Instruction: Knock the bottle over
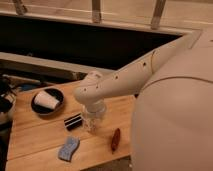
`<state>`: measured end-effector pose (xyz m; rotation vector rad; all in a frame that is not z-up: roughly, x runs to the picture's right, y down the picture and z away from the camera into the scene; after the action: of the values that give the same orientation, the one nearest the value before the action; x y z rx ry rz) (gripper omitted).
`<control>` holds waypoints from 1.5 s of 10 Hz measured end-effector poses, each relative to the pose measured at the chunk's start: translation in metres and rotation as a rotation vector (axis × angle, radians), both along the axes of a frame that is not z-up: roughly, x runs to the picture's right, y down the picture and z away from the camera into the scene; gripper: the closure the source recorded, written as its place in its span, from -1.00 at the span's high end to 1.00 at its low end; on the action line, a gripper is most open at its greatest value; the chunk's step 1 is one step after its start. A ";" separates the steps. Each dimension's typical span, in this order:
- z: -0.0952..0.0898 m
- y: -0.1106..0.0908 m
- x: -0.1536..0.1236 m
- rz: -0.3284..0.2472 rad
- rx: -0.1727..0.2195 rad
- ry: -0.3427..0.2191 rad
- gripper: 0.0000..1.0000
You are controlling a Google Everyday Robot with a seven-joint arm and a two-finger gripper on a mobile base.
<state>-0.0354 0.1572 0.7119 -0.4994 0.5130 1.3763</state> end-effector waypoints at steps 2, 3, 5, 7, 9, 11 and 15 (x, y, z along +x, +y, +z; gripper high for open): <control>0.009 -0.012 -0.004 0.000 -0.010 0.001 -0.86; 0.023 -0.016 -0.014 -0.006 -0.027 -0.007 -0.86; 0.037 -0.019 -0.019 0.011 -0.048 -0.015 -0.86; 0.048 -0.025 -0.029 0.041 -0.071 -0.043 -0.86; 0.048 -0.029 -0.042 0.038 -0.065 -0.061 -0.86; 0.045 -0.026 -0.034 0.032 -0.066 -0.047 -0.86; 0.044 -0.034 -0.020 0.053 -0.040 -0.048 -0.86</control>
<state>-0.0549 0.1227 0.7555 -0.5809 0.4916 1.4037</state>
